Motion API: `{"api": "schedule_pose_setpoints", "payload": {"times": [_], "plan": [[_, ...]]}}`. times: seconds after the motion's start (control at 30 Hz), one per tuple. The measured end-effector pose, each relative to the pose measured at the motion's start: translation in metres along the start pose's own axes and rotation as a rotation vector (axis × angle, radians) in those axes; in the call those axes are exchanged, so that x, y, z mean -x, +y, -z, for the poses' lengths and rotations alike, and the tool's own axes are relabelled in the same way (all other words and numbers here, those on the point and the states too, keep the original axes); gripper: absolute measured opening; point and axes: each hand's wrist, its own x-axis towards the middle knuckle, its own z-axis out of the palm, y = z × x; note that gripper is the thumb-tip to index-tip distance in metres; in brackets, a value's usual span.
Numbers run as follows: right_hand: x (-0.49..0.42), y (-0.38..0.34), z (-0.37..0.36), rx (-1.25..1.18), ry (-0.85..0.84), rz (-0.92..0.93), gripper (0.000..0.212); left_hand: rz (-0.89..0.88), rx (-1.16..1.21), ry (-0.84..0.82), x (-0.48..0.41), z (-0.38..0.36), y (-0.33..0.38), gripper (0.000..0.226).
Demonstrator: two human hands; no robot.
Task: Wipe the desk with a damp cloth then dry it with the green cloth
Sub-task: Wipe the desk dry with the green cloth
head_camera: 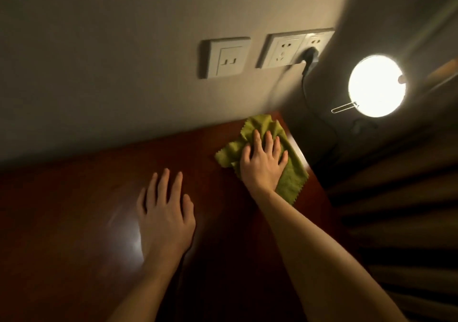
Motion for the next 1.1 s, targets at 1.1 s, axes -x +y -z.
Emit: {"api": "schedule_pose_setpoints", "payload": {"times": [1.1], "plan": [[-0.032,0.004,0.001,0.075,-0.066,0.348,0.059,0.014,-0.059,0.031,-0.003,0.0,0.005,0.055]]}}
